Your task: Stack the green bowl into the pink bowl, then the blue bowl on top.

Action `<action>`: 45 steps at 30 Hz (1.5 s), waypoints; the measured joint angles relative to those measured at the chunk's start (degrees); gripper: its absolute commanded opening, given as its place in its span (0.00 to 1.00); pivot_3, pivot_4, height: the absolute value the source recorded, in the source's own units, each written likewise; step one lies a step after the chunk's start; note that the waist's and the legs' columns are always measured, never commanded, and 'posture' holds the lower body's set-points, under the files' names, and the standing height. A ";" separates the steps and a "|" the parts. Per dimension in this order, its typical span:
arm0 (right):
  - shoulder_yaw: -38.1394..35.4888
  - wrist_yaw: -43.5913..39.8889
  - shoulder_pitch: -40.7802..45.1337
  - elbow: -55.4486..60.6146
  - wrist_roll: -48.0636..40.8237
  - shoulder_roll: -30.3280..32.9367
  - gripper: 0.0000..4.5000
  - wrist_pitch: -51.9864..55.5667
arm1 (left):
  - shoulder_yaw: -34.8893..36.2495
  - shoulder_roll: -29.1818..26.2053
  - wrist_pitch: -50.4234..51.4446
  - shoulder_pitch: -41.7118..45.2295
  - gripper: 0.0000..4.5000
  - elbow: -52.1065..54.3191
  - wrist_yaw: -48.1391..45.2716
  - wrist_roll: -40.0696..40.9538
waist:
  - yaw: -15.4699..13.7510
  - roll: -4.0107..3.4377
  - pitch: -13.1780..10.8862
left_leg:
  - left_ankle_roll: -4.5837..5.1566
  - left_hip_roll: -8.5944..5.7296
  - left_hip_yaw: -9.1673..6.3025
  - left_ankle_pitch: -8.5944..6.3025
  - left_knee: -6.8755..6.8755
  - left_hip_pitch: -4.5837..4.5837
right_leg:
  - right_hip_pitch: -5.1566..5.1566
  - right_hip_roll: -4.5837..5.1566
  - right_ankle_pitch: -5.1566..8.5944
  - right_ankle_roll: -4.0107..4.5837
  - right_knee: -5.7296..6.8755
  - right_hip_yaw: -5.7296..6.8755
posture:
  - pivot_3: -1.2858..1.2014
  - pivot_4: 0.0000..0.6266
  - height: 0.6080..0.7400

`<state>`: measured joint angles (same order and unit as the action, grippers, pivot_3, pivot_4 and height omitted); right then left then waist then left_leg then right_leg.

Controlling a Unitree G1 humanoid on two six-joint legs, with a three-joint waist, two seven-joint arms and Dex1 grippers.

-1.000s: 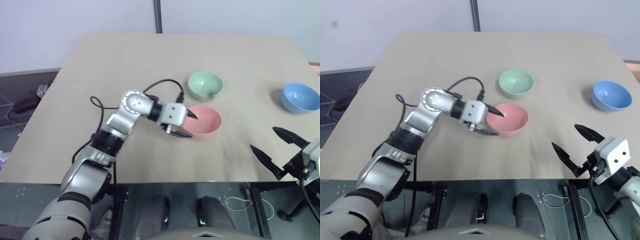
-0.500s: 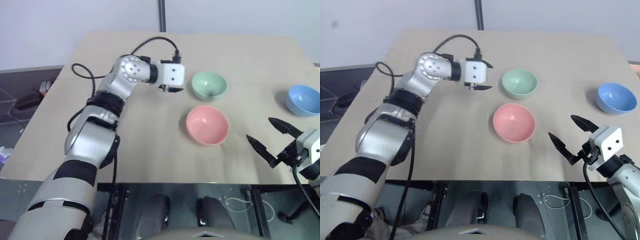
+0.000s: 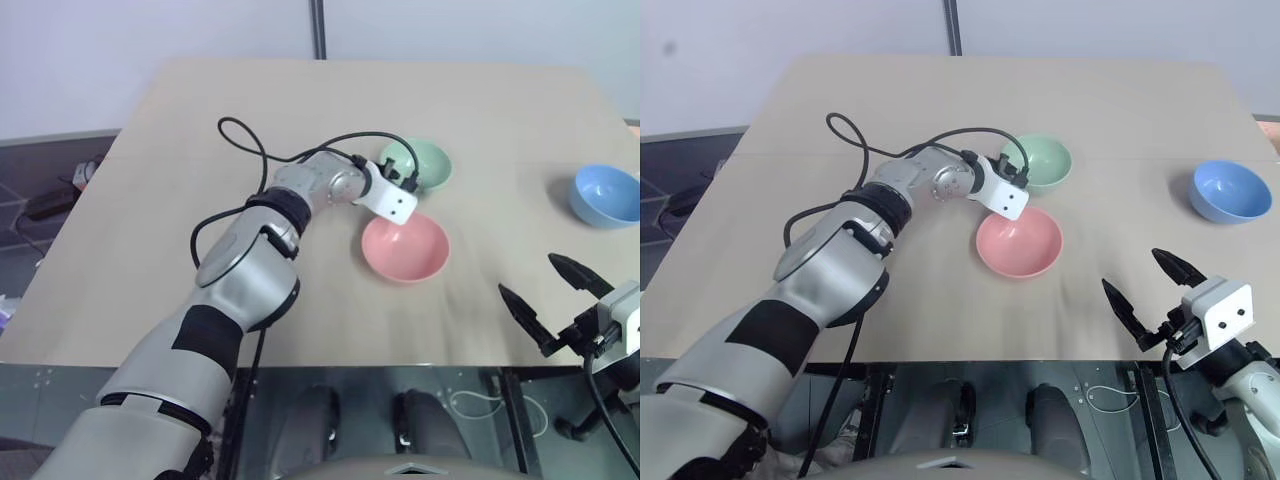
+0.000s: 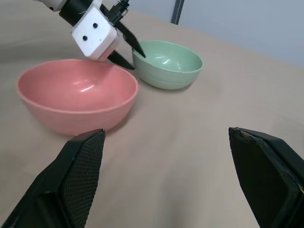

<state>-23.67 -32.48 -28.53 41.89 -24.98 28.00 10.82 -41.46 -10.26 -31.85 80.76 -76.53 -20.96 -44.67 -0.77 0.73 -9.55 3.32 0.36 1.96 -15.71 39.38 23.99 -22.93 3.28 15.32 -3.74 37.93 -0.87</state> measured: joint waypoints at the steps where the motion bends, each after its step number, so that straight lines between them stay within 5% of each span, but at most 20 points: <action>1: 0.00 0.20 0.03 0.00 0.11 -0.12 1.00 -0.09 | 0.05 0.20 0.00 0.01 0.01 -0.54 -0.01 -0.14 | -0.02 0.00 0.00 | 0.00 0.00 0.01 0.00 0.00 0.00 | 0.00 0.00 0.00 0.00 0.00 -0.01 | 0.52 0.24 1.00; 9: -0.06 0.32 1.59 -0.39 0.35 0.15 1.00 -0.22 | 5.23 -2.47 -7.72 0.03 0.01 -0.36 -7.86 5.15 | 0.02 0.01 -0.01 | -0.04 0.01 0.05 0.02 0.00 0.00 | -0.04 0.02 0.00 0.01 0.02 -0.03 | 0.52 0.24 1.00; 13: -1.31 -0.37 1.38 -1.39 0.23 0.36 1.00 -0.38 | 16.70 -6.00 -16.81 -1.85 0.01 5.85 -31.91 24.24 | -0.09 -0.02 0.01 | -0.28 0.02 0.12 0.16 0.01 0.02 | -0.07 0.04 -0.01 0.02 0.03 -0.04 | 0.52 0.24 1.00; 17: -2.61 -1.49 0.56 -2.84 -0.13 0.59 1.00 -1.06 | 18.51 -11.95 -17.06 -10.62 0.01 23.01 -55.57 41.82 | 0.45 -0.08 0.04 | -0.28 0.06 0.26 0.17 0.00 -0.11 | -0.01 0.07 -0.01 0.03 0.05 -0.18 | 0.52 0.24 1.00; 23: -3.32 -2.30 0.66 -4.67 -0.17 0.66 1.00 -1.22 | 18.40 -15.31 -12.08 -16.55 0.01 35.74 -65.84 48.21 | -0.18 -0.08 0.05 | -0.02 0.04 0.07 0.02 0.21 -0.23 | 0.25 0.04 -0.02 0.02 0.15 -0.05 | 0.52 0.24 1.00; 26: -3.23 -2.35 1.80 -4.80 -0.04 0.73 1.00 -1.43 | 17.90 -14.37 -12.03 -17.83 0.19 38.01 -66.56 48.16 | -0.12 -0.09 0.06 | 0.00 0.02 0.04 0.01 0.29 -0.23 | 0.29 0.04 -0.03 0.00 0.16 -0.05 | 0.52 0.24 1.00; 30: -3.16 -2.51 2.63 -5.43 0.13 0.99 1.00 -1.44 | 17.03 -13.63 -11.89 -19.16 0.55 40.25 -66.94 48.29 | -0.01 -0.09 0.06 | -0.01 0.04 0.02 0.01 0.29 -0.22 | 0.26 -0.01 -0.03 0.00 0.16 -0.05 | 0.52 0.24 1.00; 33: -3.05 -2.59 3.53 -6.77 0.30 1.18 1.00 -1.40 | 17.29 -14.58 -9.52 -20.08 0.55 43.42 -67.05 49.55 | 0.23 -0.11 0.07 | -0.01 0.06 0.05 0.01 0.29 -0.23 | 0.26 -0.02 -0.03 0.00 0.16 -0.10 | 0.52 0.24 1.00; 39: -1.61 0.58 11.01 -11.21 5.74 2.21 1.00 -2.23 | 23.09 -20.75 14.68 -27.10 0.55 58.27 -65.31 58.97 | 1.02 -0.16 0.09 | -0.02 0.13 0.02 0.02 0.31 -0.27 | 0.25 -0.04 -0.02 0.01 0.28 -0.10 | 0.52 0.24 1.00; 45: 0.55 4.20 21.51 -22.35 14.47 9.67 1.00 0.32 | 31.19 -24.92 42.19 -39.58 0.99 76.16 -53.68 69.48 | 1.49 -0.19 0.09 | -0.14 0.14 0.03 0.09 0.39 -0.27 | 0.24 0.00 -0.02 0.01 0.39 -0.12 | 0.52 0.24 1.00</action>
<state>-23.12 -28.28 -7.01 19.54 -10.50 37.67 11.14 -10.27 -35.18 10.34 41.18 -0.37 -74.64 24.80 0.72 0.54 -9.45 3.18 0.49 1.99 -15.62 39.77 23.72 -22.69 3.28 15.30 -3.73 38.32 -0.99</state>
